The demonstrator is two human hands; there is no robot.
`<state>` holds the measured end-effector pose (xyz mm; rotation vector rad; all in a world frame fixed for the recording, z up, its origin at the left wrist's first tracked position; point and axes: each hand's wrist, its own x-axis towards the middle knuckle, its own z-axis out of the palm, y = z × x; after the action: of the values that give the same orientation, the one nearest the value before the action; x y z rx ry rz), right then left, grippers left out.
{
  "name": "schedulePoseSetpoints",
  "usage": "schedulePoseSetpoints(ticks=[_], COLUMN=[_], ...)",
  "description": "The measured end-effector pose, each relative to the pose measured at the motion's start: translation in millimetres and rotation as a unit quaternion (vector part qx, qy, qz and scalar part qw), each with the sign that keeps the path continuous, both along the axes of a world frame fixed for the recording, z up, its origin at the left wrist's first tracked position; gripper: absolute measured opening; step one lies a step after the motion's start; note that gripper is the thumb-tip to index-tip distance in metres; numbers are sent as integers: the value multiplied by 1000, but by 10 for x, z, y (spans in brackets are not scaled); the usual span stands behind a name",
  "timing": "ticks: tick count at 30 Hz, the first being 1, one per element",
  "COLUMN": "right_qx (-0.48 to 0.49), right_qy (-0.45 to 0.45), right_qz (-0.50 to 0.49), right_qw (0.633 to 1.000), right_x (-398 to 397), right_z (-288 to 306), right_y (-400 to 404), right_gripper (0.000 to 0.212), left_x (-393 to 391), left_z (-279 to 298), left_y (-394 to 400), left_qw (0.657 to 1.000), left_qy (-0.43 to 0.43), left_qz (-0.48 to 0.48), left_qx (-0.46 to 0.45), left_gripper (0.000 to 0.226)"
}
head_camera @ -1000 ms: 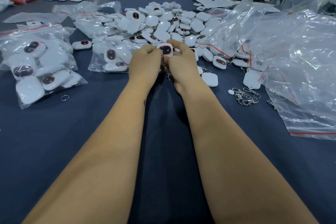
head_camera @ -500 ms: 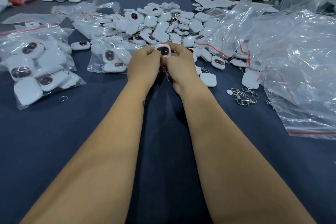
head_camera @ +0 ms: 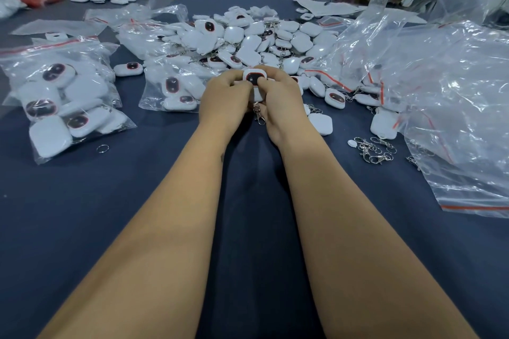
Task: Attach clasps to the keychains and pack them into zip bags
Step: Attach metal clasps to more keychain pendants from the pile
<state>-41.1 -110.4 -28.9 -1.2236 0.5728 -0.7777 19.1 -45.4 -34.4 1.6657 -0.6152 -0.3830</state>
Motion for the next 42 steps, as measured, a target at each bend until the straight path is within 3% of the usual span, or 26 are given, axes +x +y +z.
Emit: schedulePoseSetpoints(ticks=[17,24,32,38,42], right_qx=[-13,-1,5,-26,-8], right_qy=[7,4,12,16,-38], right_qz=[-5,7,7,-28,-67], right_qw=[1000,1000,1000,999,997], right_x=[39,37,19,52,53], right_z=[-33,-25,-11,-43,-44], right_y=[-11,-27,-8,-2,-13], right_gripper=[32,32,28,14,14], left_x=[-41,22,17,17,39], left_z=[37,-3,-30,10,-15], left_y=[18,-5,-20,-14,-9], left_qw=[1000,999,999,993,995], left_qy=[-4,-27,-20,34,0], left_qz=[0,9,3,53,78], left_qx=[-11,-19,-26,-95,-66], left_gripper=[25,9,11,31,33])
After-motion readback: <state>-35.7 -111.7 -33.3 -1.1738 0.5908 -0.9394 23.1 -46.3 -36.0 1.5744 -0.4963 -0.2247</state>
